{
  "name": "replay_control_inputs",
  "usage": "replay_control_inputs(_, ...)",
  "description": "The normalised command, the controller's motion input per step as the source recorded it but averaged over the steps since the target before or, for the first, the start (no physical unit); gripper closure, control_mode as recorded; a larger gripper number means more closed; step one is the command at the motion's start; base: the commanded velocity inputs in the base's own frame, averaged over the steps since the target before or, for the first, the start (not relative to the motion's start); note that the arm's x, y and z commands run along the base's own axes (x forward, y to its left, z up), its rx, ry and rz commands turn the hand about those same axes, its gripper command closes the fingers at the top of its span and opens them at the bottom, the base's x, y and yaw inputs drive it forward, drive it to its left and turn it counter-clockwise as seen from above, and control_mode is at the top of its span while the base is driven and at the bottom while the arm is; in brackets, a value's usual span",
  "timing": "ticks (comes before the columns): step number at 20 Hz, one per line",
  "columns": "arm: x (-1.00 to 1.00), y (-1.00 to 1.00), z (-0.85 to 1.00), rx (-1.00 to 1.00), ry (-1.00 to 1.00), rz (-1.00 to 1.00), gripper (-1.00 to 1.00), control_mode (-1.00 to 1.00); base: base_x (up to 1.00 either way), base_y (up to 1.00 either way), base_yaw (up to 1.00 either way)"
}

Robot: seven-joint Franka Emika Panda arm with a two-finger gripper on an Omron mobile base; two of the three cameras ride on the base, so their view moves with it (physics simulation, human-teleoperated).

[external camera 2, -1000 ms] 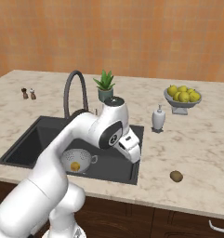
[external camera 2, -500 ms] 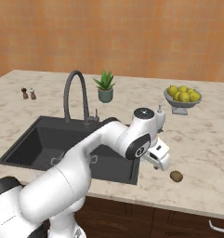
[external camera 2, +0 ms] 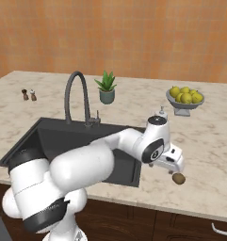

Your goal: Put the colander in the sink, put the kiwi, kiwi in the colander, and turn on the sink faucet and pour water over the colander.

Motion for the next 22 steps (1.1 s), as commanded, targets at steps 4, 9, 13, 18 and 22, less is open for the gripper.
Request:
replay_control_inputs(4,0.38,-0.54,-0.37,-0.02,0.15,0.18,-1.0,-1.0,0.0,0.0,0.0)
replay_control_inputs(9,0.19,-0.54,-0.3,0.0,0.08,0.19,-1.0,-1.0,0.0,0.0,0.0)
replay_control_inputs(13,0.2,-0.39,-0.29,0.0,0.08,0.19,-1.0,-1.0,0.0,0.0,0.0)
replay_control_inputs(18,0.25,-0.21,-0.34,0.0,0.09,0.19,-1.0,-1.0,0.0,0.0,0.0)
replay_control_inputs(22,0.33,-0.3,-0.25,0.0,0.04,0.2,-1.0,-1.0,0.0,0.0,0.0)
